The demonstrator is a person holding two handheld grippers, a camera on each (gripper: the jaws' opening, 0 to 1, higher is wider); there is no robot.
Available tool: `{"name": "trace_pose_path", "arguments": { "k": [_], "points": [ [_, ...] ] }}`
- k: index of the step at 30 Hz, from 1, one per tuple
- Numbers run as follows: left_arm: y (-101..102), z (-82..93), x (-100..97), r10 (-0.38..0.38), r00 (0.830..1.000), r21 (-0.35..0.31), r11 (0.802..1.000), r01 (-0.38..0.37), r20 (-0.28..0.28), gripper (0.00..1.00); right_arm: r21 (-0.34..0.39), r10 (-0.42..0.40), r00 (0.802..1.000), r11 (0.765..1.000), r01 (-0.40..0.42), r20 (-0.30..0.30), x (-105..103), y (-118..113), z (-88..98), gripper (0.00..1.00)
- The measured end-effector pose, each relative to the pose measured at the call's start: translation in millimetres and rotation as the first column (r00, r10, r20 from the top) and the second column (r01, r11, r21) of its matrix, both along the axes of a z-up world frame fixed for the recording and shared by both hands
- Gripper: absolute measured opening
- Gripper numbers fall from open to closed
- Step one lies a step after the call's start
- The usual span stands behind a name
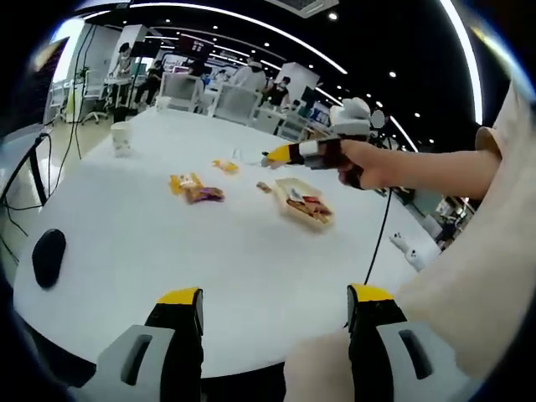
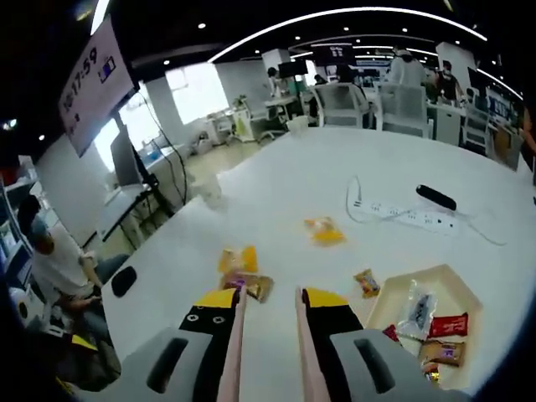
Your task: Place the target food into the container with the food tongs after gripping and lifting it, then release it inside without dropping or visibly crushing the food.
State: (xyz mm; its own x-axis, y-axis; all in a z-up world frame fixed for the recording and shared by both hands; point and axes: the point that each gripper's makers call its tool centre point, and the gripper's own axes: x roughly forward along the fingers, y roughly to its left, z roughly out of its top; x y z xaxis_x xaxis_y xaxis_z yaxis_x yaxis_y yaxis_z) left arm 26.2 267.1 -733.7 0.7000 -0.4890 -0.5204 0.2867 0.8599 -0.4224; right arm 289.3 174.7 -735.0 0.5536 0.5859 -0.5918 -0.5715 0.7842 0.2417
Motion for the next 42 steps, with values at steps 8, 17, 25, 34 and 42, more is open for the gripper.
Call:
{"name": "trace_pose_path", "arguments": {
  "k": [8, 17, 25, 34, 42],
  "points": [
    [3.2, -1.1, 0.4, 0.009, 1.000, -0.002, 1.000, -0.009, -0.003, 0.69, -0.007, 0.014, 1.000, 1.000, -0.014, -0.011, 2.8, 5.6, -5.3, 0.30],
    [5.7, -3.7, 0.0, 0.017, 1.000, -0.007, 1.000, -0.017, -0.011, 0.69, 0.030, 0.022, 0.999, 0.999, -0.022, -0.024, 8.1, 16.2, -7.4, 0.30],
    [8.2, -7.5, -1.5, 0.028, 0.999, -0.016, 0.999, -0.028, -0.021, 0.69, 0.014, 0.033, 0.999, 0.999, -0.033, -0.026, 6.7, 18.9, -11.1, 0.30],
    [9.1, -9.6, -0.5, 0.036, 0.999, -0.031, 0.999, -0.037, -0.027, 0.69, -0.048, 0.097, 0.995, 0.994, -0.096, 0.008, 3.5, 30.7, -11.6, 0.30],
    [13.5, -12.5, 3.2, 0.033, 0.999, -0.036, 0.999, -0.035, -0.032, 0.69, -0.043, 0.085, 0.996, 0.996, -0.084, 0.003, 8.1, 36.9, -14.4, 0.30]
  ]
}}
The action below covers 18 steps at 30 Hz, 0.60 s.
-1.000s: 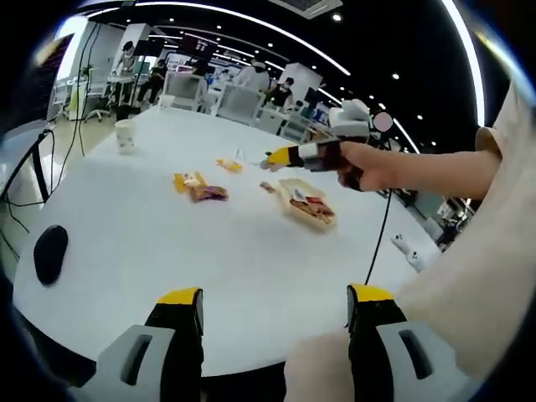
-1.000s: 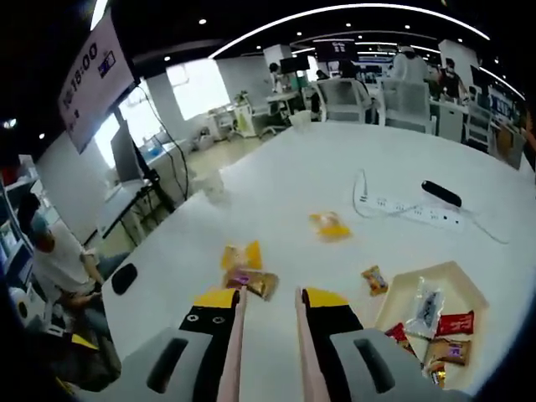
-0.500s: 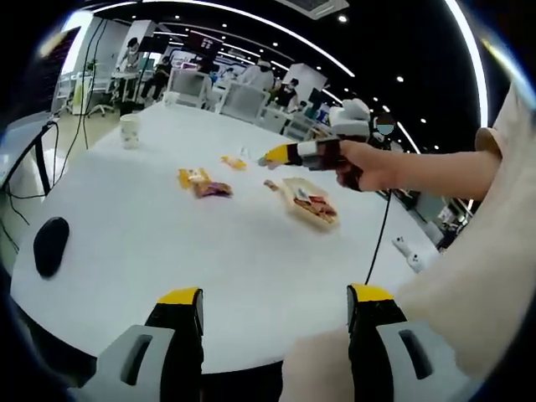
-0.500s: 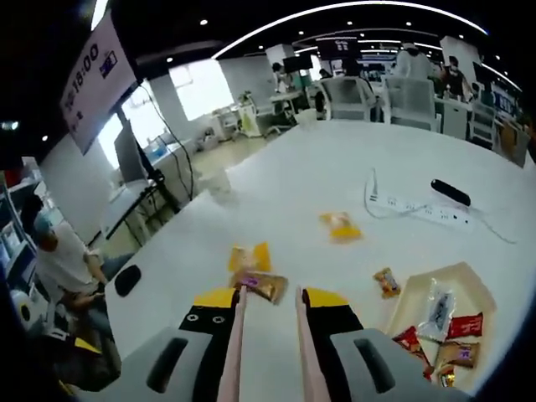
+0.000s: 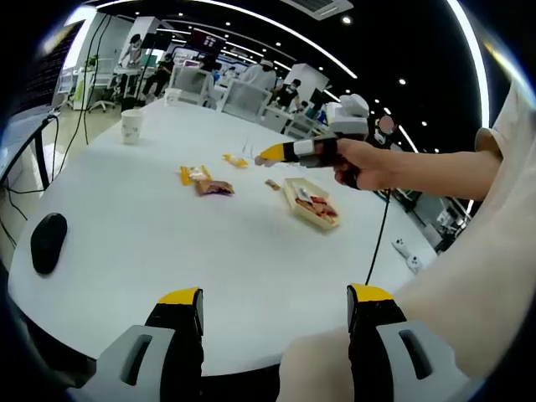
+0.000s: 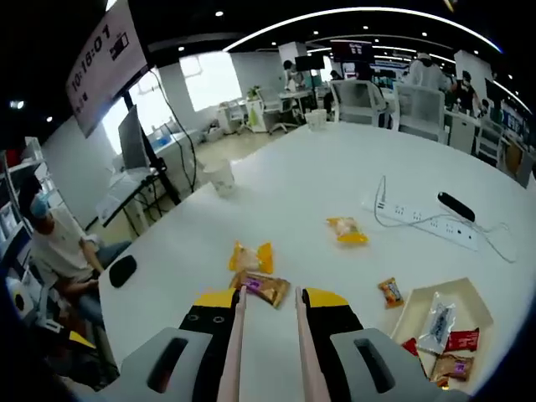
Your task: Place the target food into the container with the food tongs after gripping and lifting it, then release it inside without dropping or visibly crushing the food.
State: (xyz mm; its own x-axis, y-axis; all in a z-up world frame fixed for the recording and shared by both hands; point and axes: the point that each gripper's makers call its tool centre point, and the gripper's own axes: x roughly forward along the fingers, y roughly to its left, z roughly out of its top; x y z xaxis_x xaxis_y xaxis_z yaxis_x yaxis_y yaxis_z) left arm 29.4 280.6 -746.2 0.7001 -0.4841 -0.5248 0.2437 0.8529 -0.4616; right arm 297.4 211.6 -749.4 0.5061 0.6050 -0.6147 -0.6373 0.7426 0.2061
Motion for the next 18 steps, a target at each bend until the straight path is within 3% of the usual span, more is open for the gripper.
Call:
{"name": "trace_pose_path", "arguments": {
  "k": [8, 18],
  "points": [
    [4.9, 1.1, 6.3, -0.001, 1.000, -0.001, 1.000, 0.001, 0.004, 0.69, -0.005, 0.010, 1.000, 1.000, -0.011, -0.012, -1.4, 10.0, -5.9, 0.30],
    [23.6, -3.6, 2.9, 0.037, 0.999, 0.001, 0.999, -0.037, -0.014, 0.69, -0.039, 0.043, 0.998, 0.998, -0.045, -0.055, -1.9, 18.0, -30.6, 0.30]
  ]
}}
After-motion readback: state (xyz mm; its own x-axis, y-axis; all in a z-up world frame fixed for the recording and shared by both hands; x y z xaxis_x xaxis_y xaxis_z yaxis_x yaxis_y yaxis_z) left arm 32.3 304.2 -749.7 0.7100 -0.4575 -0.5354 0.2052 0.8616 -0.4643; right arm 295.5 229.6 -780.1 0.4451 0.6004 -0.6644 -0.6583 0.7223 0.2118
